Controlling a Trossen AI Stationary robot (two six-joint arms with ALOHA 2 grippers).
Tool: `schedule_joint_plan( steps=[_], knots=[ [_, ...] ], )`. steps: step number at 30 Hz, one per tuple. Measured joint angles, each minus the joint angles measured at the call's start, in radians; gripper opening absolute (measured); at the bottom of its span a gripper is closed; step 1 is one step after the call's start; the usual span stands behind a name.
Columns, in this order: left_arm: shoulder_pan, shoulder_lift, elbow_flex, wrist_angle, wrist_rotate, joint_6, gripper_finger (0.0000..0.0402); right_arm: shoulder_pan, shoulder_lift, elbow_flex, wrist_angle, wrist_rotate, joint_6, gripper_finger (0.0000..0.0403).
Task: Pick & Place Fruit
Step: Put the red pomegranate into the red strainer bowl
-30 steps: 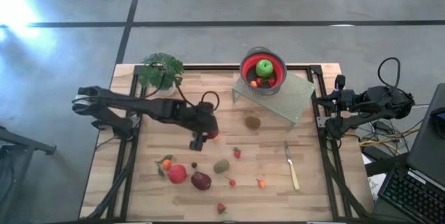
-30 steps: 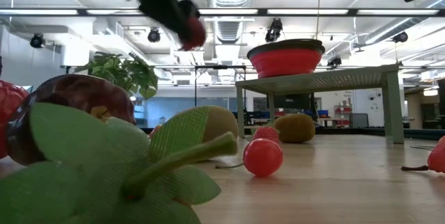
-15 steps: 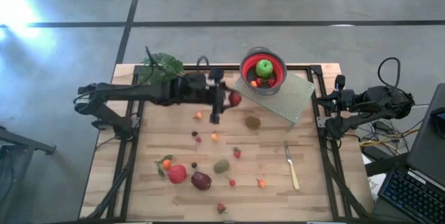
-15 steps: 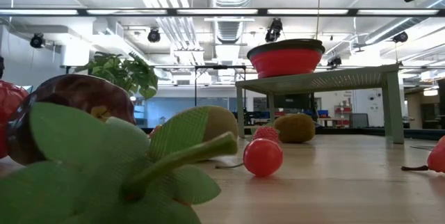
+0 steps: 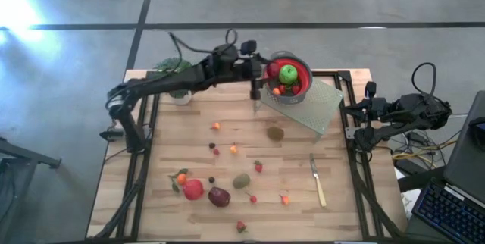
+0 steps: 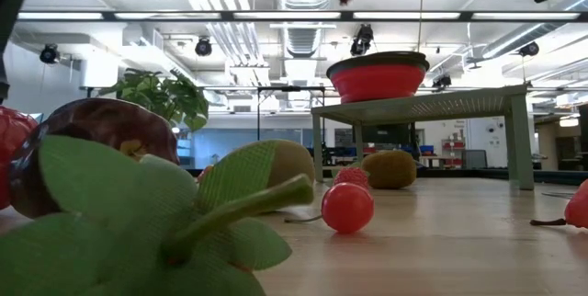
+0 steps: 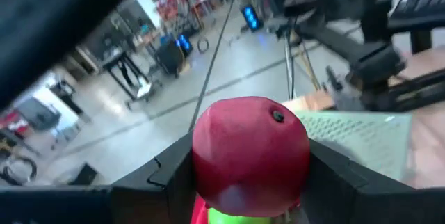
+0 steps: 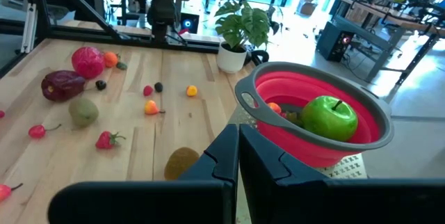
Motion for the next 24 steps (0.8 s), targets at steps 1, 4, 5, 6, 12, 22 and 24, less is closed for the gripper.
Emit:
schedule_joint_plan(
  steps=[1, 4, 5, 6, 12, 22, 24],
  knots=[
    [0.011, 0.021, 0.023, -0.025, 0.0, -0.002, 0.0204, 0.0, 0.0, 0.0, 0.0, 0.0, 0.0, 0.0008],
    [0.043, 0.082, 0.08, -0.076, 0.001, -0.018, 0.0204, 0.0, 0.0, 0.0, 0.0, 0.0, 0.0, 0.0008],
    [0.054, 0.101, 0.092, -0.096, 0.001, -0.028, 0.0204, 0.0, 0.0, 0.0, 0.0, 0.0, 0.0, 0.0008],
    [0.062, 0.119, 0.102, -0.102, 0.0, -0.035, 0.0204, 0.0, 0.0, 0.0, 0.0, 0.0, 0.0, 0.0008],
    [0.095, 0.179, 0.105, -0.142, -0.001, -0.047, 0.0204, 0.0, 0.0, 0.0, 0.0, 0.0, 0.0, 0.0008],
    [0.1, 0.202, 0.1, -0.181, -0.004, -0.026, 0.0214, 0.0, 0.0, 0.0, 0.0, 0.0, 0.0, 0.0008],
    [0.1, 0.202, 0.1, -0.195, -0.004, -0.01, 0.0215, 0.0, 0.0, 0.0, 0.0, 0.0, 0.0, 0.0008]
  ],
)
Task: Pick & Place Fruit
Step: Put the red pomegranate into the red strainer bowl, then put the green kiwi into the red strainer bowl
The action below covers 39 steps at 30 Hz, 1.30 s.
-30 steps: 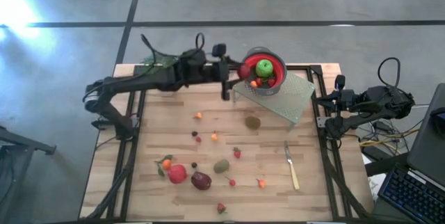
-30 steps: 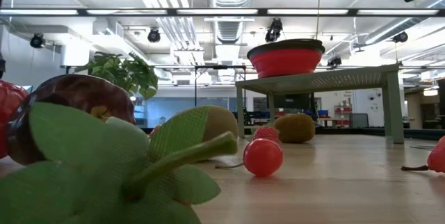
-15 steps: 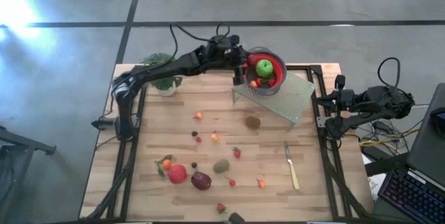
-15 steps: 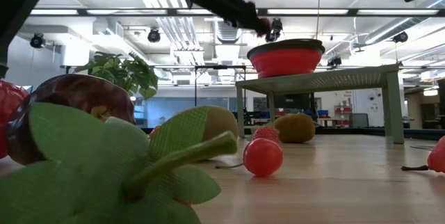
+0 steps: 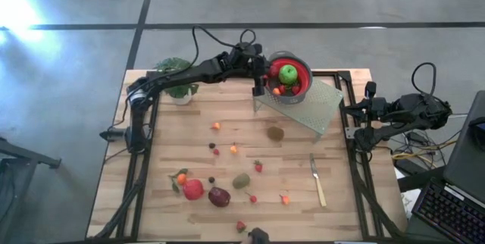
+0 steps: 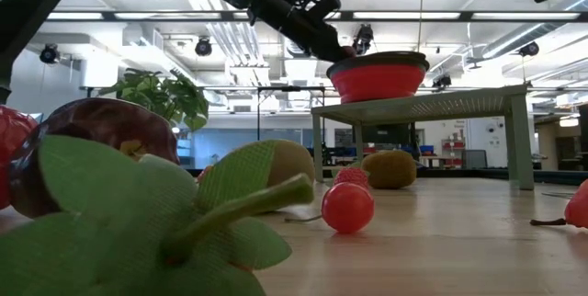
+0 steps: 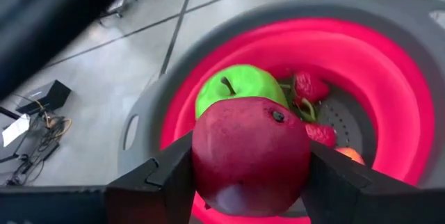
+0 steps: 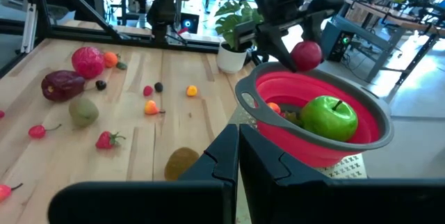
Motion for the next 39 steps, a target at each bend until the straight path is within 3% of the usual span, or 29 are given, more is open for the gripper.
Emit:
schedule_joint_plan(
  steps=[9, 19, 26, 39],
  knots=[
    [-0.003, 0.001, -0.001, -0.001, -0.013, 0.014, 0.0222, 0.0, 0.0, 0.0, 0.0, 0.0, 0.0, 0.0008],
    [-0.01, 0.001, -0.001, 0.006, -0.02, 0.019, 0.0287, 0.0, 0.0, 0.0, 0.0, 0.0, 0.0, 0.0008],
    [-0.049, -0.053, 0.021, -0.044, -0.024, 0.078, 0.0287, 0.0, 0.0, 0.0, 0.0, 0.0, 0.0, 0.0008],
    [-0.24, -0.31, 0.033, -0.582, -0.022, 0.039, 0.0287, 0.0, 0.0, 0.0, 0.0, 0.0, 0.0, 0.0008]
  ],
)
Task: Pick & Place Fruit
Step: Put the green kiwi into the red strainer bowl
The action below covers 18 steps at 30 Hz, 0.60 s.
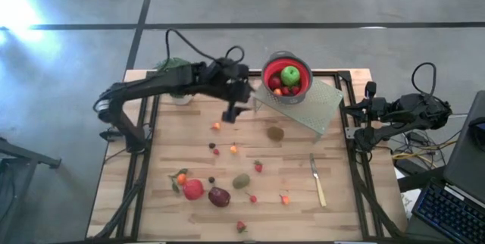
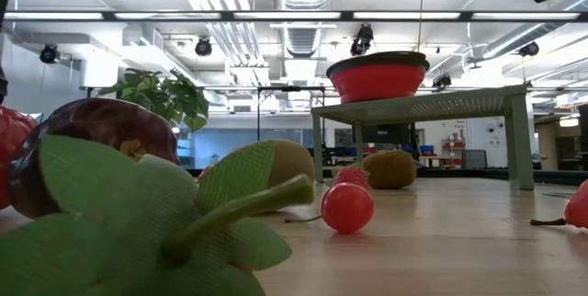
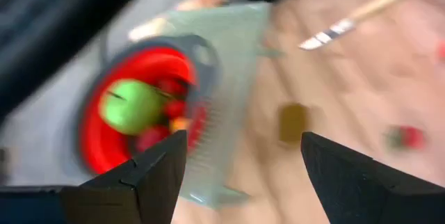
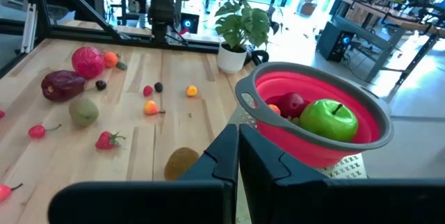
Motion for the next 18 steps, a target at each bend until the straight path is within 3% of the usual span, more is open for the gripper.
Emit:
schedule_joint_plan(
  steps=[11, 18],
  knots=[
    [-0.221, -0.085, -0.004, -0.305, -0.003, -0.284, 0.0287, 0.0, 0.0, 0.0, 0.0, 0.0, 0.0, 0.0008],
    [-0.404, -0.085, -0.005, -0.417, -0.115, -0.423, 0.0287, 0.0, 0.0, 0.0, 0.0, 0.0, 0.0, 0.0008]
  ],
)
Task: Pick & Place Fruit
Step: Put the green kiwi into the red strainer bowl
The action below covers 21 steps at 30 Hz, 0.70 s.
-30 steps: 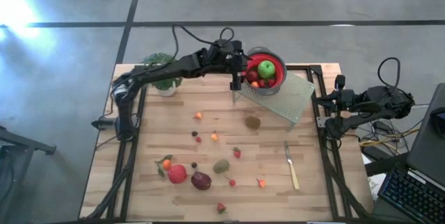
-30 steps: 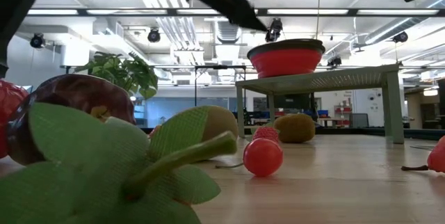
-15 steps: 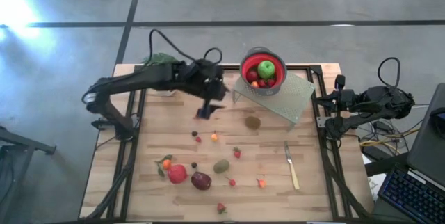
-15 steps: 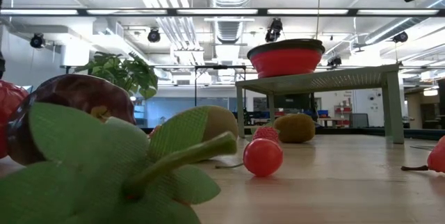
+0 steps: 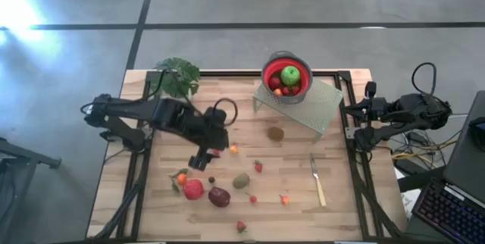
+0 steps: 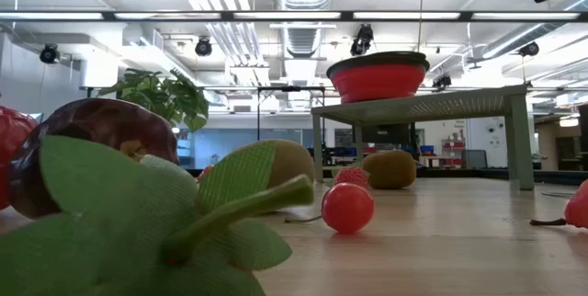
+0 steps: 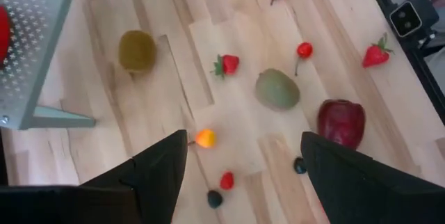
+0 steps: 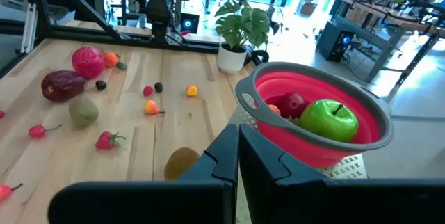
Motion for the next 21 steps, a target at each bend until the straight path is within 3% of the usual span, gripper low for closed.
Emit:
schedule_joint_plan(
  steps=[7, 21],
  knots=[
    [-0.1, 0.013, -0.004, 0.034, -0.051, -0.093, 0.0287, 0.0, 0.0, 0.0, 0.0, 0.0, 0.0, 0.0008],
    [-0.088, 0.098, -0.104, 0.194, -0.063, -0.214, 0.0287, 0.0, 0.0, 0.0, 0.0, 0.0, 0.0, 0.0008]
  ],
)
